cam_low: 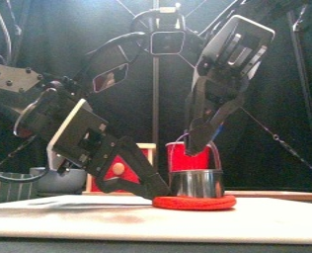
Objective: Get the cutter from the drawer then cut the dough then place the extra dough in the bowl
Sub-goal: Place the extra dough in the bowl
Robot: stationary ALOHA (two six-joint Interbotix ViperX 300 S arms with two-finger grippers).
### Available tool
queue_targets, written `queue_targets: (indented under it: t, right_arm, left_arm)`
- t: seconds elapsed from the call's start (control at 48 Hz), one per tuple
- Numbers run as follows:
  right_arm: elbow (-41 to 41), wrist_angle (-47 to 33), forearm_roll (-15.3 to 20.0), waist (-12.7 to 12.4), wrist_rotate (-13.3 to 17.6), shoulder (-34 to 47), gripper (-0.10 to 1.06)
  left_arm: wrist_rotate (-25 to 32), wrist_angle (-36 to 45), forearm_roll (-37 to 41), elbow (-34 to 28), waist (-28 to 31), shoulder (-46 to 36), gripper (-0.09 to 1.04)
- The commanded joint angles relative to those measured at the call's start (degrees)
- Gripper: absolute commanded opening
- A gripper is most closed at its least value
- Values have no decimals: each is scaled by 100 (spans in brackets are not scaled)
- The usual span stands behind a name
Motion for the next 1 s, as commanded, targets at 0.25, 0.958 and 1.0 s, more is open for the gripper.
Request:
queue_targets:
  t: [0.25, 0.958, 1.0]
  right_arm:
    - [105, -9, -53, -70, -9, -1090, 36]
    - [2232, -571, -79, -809, -9, -2092, 45]
    - [2241, -580, -88, -817, -9, -2092, 49]
  left_arm:
    - [0, 97, -62, 0, 0, -9, 64]
    - [70, 97, 0, 18, 264, -527, 67]
    - [70, 97, 18, 18, 290, -563, 68]
